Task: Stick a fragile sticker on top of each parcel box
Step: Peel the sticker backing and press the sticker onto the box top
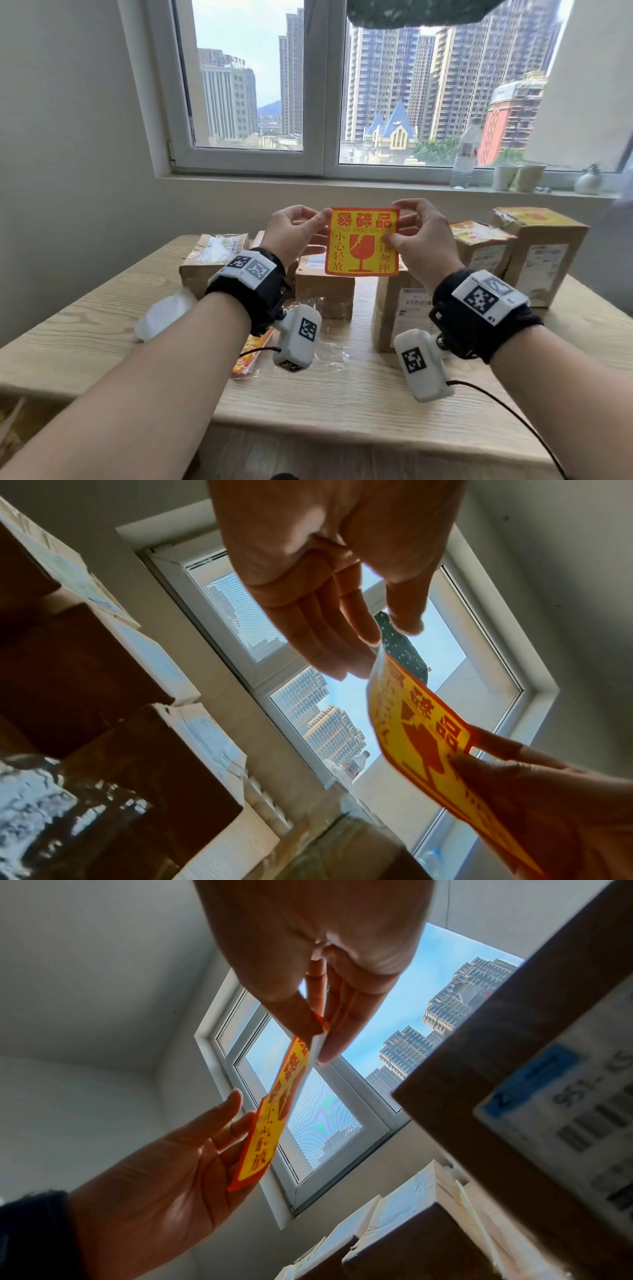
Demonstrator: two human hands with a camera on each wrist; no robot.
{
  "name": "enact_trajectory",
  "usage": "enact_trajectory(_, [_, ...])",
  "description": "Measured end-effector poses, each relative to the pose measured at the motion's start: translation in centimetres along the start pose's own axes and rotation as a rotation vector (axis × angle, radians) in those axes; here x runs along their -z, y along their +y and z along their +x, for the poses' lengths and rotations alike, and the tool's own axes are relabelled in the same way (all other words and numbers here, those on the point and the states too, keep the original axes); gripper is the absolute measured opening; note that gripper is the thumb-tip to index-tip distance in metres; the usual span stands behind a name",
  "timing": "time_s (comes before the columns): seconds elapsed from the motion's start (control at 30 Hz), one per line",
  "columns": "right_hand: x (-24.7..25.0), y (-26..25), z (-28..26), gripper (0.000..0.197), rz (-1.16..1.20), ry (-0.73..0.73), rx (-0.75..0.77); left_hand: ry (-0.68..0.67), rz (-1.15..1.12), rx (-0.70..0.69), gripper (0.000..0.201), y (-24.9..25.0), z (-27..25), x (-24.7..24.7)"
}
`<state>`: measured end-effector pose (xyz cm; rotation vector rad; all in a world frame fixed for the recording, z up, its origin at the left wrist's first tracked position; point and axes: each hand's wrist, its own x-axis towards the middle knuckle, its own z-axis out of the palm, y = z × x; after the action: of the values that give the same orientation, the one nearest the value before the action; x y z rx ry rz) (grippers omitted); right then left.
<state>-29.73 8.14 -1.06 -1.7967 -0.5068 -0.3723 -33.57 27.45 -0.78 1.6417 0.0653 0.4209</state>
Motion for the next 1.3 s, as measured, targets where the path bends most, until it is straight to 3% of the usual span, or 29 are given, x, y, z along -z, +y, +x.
enact_trajectory(0.33, [5.0, 0.9, 0.5, 0.037, 0.06, 0.143, -0.051, -0.044, -0.117, 0.036, 0.016, 1.2, 0.5, -5.7])
enact_trajectory(0.53, [7.3, 2.1, 1.5, 0.021, 0.008, 0.233, -0.147, -0.069, -0.097, 0.048, 0.01, 2.0, 1.6, -8.4])
enact_trajectory(1.07, [8.6, 2.3, 3.1, 0.018, 0.304, 0.237, -0.296, -0.095, -0.177, 0.116, 0.016, 2.8, 2.7, -10.8])
enact_trajectory(1.3, [8.9, 2.9, 2.6, 0.016, 0.239, 0.243, -0.342, -0.082, -0.111, 0.088, 0.021, 2.0, 3.0, -10.9])
